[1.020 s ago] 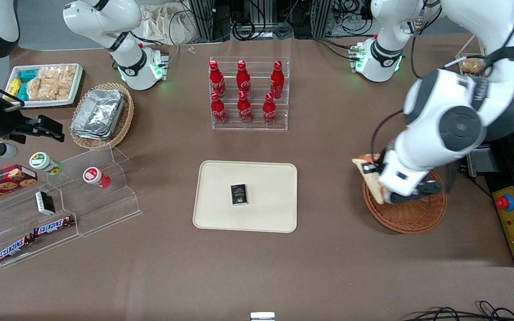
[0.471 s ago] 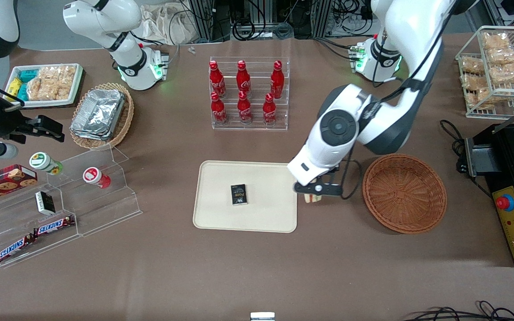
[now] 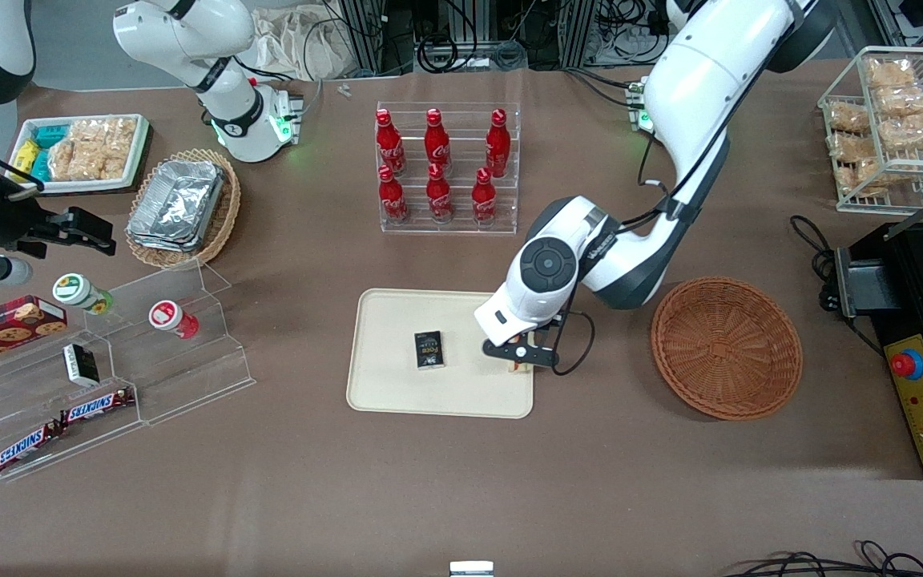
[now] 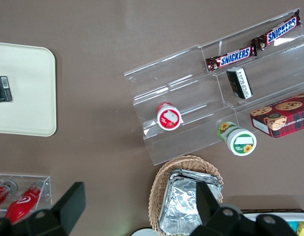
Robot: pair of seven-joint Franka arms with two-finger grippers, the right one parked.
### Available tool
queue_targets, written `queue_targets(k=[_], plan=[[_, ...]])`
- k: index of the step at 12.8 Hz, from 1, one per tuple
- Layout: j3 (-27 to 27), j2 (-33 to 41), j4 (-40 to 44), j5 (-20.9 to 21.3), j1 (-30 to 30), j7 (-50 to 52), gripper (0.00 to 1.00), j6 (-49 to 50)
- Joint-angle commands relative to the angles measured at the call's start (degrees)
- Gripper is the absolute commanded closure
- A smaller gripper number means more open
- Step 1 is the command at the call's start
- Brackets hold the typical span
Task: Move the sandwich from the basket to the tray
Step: 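Carry the sandwich over the cream tray beside the black tissue pack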
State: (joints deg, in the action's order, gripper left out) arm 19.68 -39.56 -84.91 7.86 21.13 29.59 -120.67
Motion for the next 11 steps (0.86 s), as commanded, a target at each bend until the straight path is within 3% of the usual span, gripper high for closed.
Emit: queue_targets(k=[1,3,6,7,8,9,11], plan=[[-0.34,-2.45,2.38,1.45,0.84,-0.58,1.00,-0.36],[-0.34,-4.12,2.64,2.16,1.10,-0.41,0.98,-1.05],[-0.34,-5.27,2.55,2.25,1.46,-0.14,0.65,-3.17],[-0.34,-5.27,2.55,2.25,1.46,-0.06,0.53,-3.17],[-0.34,-5.27,2.55,2.33,1.46,0.29,0.34,-3.17],[-0.34,-5.18,2.55,2.25,1.46,1.08,0.01,-3.17],[-0.34,-4.57,2.55,2.25,1.46,5.19,0.01,-3.17]])
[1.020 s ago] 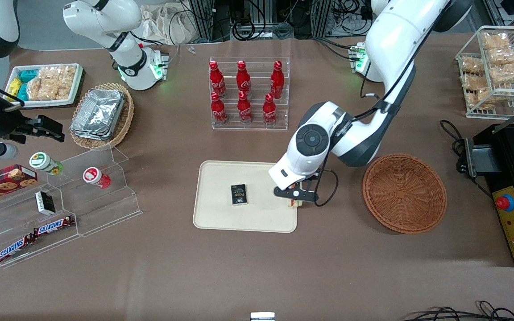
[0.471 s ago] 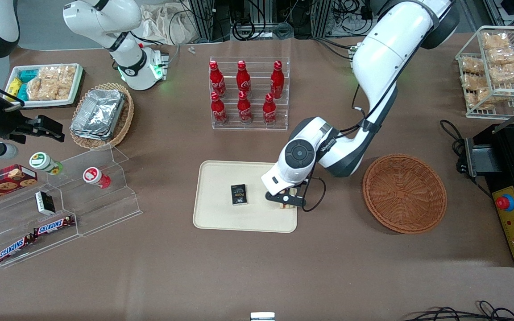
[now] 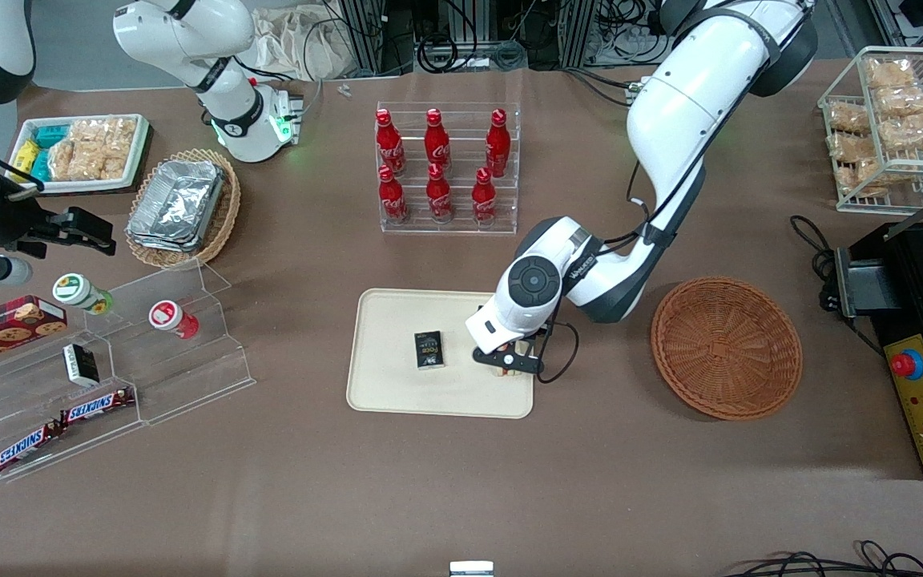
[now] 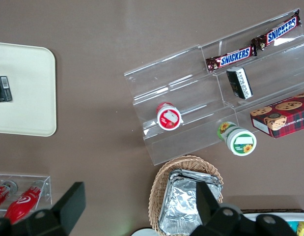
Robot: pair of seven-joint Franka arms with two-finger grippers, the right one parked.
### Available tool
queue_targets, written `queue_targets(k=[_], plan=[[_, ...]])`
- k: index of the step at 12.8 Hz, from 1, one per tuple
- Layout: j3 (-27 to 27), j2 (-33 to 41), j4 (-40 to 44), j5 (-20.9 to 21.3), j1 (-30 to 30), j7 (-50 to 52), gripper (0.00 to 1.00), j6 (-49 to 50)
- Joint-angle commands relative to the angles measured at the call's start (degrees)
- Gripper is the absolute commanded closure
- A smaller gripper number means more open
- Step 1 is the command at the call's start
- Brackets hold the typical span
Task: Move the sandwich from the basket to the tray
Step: 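Carry the sandwich over the cream tray beside the black tissue pack, then lower the sandwich onto the tray and open the left gripper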
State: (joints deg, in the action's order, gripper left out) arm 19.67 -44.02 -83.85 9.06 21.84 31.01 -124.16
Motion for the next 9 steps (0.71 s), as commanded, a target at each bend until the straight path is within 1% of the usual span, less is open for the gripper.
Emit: queue_targets(k=[1,3,5,9], plan=[[-0.34,0.43,1.58,0.96,0.49,5.28,0.01,0.76],[-0.34,2.79,1.50,0.88,-0.04,4.86,0.01,2.34],[-0.25,5.25,1.50,0.35,-1.79,3.55,0.01,6.02],[-0.25,13.32,1.06,-0.27,-4.95,-3.04,0.01,16.21]])
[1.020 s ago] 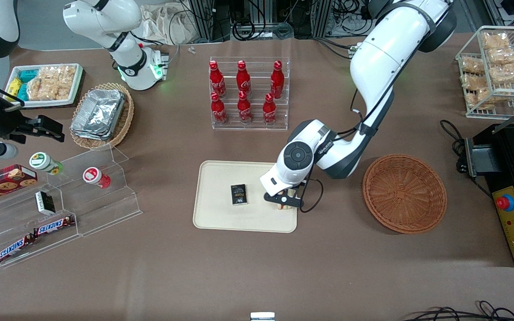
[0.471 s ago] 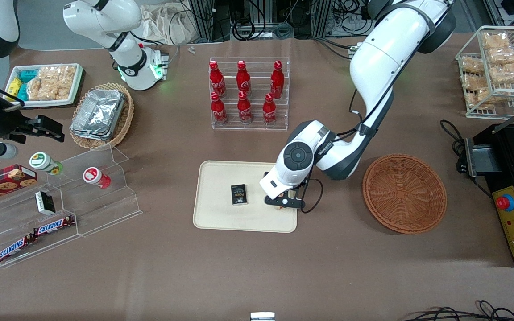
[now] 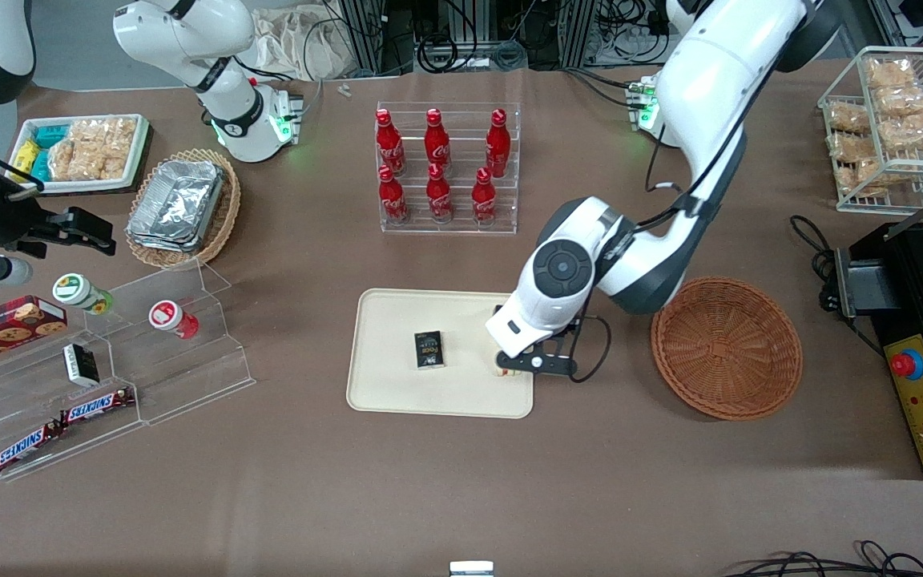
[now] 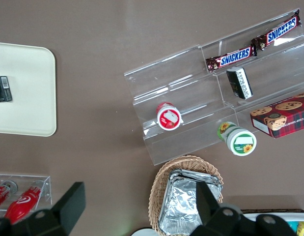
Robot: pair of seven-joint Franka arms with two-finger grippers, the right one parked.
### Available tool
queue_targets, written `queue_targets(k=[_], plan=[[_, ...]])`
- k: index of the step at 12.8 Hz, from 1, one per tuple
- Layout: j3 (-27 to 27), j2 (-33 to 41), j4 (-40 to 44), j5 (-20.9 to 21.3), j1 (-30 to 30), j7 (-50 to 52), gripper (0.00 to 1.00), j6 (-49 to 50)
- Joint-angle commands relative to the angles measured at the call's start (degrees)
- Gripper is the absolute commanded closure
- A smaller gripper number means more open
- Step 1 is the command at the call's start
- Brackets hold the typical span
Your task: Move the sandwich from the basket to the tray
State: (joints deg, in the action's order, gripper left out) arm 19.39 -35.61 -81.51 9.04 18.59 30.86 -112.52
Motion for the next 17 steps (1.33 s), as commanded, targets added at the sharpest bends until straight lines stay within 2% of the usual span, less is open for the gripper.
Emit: queue_targets(k=[1,6,9,13,16,17], plan=[[-0.05,7.11,-1.28,-0.25,-2.93,-5.52,0.01,7.47],[-0.05,15.39,-1.63,-0.25,-10.22,-15.55,0.01,17.06],[-0.31,19.34,-1.72,-0.25,-14.70,-16.97,0.01,20.49],[-0.23,22.77,-1.54,-0.25,-22.79,-17.58,0.01,24.80],[-0.31,24.45,-1.19,-0.51,-26.57,-25.48,0.01,25.42],[-0.31,24.36,-1.02,-0.95,-27.80,-25.06,0.01,25.60]])
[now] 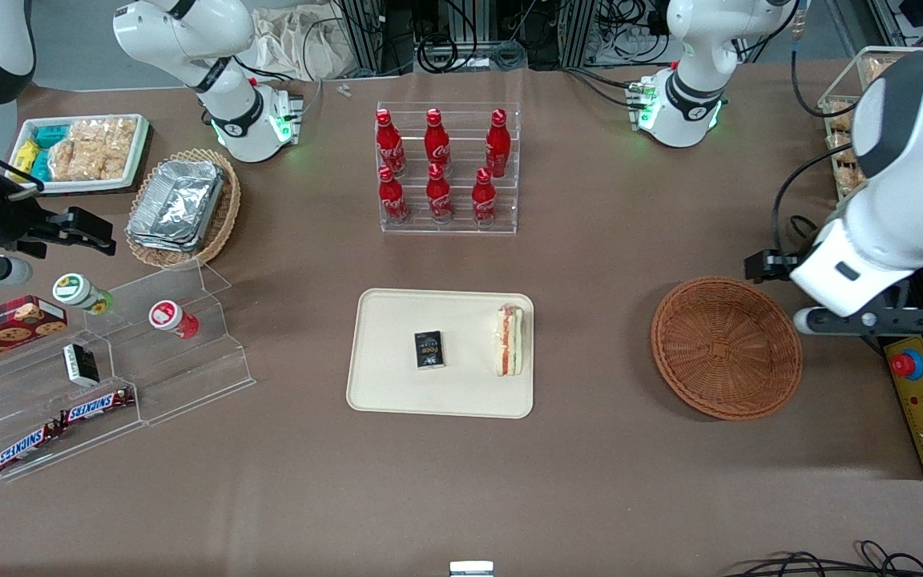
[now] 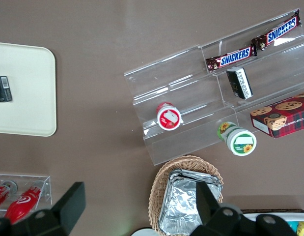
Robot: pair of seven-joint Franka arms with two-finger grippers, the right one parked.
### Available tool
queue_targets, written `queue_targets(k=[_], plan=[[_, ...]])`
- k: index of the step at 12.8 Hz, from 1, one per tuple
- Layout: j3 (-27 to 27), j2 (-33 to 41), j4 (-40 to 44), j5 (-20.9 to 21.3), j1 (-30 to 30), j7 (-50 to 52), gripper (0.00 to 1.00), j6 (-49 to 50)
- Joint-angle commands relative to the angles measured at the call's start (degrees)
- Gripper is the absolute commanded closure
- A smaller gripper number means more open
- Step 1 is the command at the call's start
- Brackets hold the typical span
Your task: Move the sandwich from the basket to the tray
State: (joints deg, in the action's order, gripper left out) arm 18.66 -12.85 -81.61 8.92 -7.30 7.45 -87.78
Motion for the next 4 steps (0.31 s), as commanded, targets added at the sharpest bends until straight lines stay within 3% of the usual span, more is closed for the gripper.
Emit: queue_targets(k=[1,4], plan=[[0.41,1.51,-0.84,-1.70,-3.67,-2.17,0.00,1.46],[0.41,1.51,-1.01,-2.06,-4.48,-2.35,0.01,1.56]])
